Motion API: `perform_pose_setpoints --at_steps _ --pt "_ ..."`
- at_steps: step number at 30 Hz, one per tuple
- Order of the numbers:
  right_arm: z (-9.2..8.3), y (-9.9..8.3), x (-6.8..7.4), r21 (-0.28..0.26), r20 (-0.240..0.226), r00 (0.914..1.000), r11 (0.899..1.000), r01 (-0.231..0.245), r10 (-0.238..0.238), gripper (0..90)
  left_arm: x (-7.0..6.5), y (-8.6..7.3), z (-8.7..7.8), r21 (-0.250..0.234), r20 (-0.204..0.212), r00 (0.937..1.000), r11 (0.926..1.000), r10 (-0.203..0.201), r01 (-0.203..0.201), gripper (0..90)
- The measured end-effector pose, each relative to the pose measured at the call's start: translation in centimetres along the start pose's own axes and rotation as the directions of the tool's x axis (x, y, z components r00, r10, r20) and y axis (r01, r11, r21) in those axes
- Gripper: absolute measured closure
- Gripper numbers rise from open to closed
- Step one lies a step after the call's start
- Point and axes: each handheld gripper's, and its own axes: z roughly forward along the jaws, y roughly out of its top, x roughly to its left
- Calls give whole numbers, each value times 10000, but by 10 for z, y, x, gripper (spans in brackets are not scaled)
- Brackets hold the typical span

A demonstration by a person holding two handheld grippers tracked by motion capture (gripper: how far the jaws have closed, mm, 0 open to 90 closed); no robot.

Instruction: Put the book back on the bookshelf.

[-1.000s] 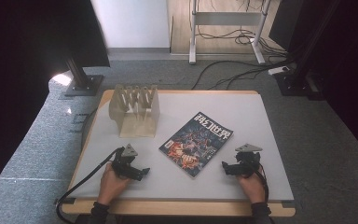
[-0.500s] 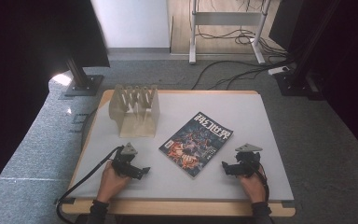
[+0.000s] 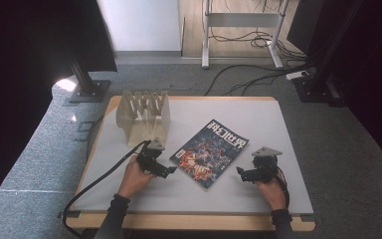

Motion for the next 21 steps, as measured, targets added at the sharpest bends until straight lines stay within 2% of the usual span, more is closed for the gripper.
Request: perform_pose_setpoints --at_steps 4,8,11,15,18,21 --pt "6 11 -3 -78 -102 9998 9998 184 -185 0 -1 18 14 96 92 9996 9996 269 -270 0" --pt "18 22 -8 -2 -190 9994 9996 284 -284 0 2 29 28 201 169 9995 9994 277 -280 0" --pt "27 30 -11 19 -290 9989 9993 371 -370 0 4 34 38 149 280 9994 9996 215 -219 0" --pt "41 41 -17 21 -287 9988 9992 401 -400 0 5 39 49 237 297 9990 9991 336 -343 0" --pt "51 48 -23 34 -299 9986 9991 427 -426 0 8 40 56 210 444 9988 9996 183 -192 0" --pt "65 55 -31 253 -413 9984 9989 398 -387 0 11 40 63 342 290 9992 9990 284 -294 0"
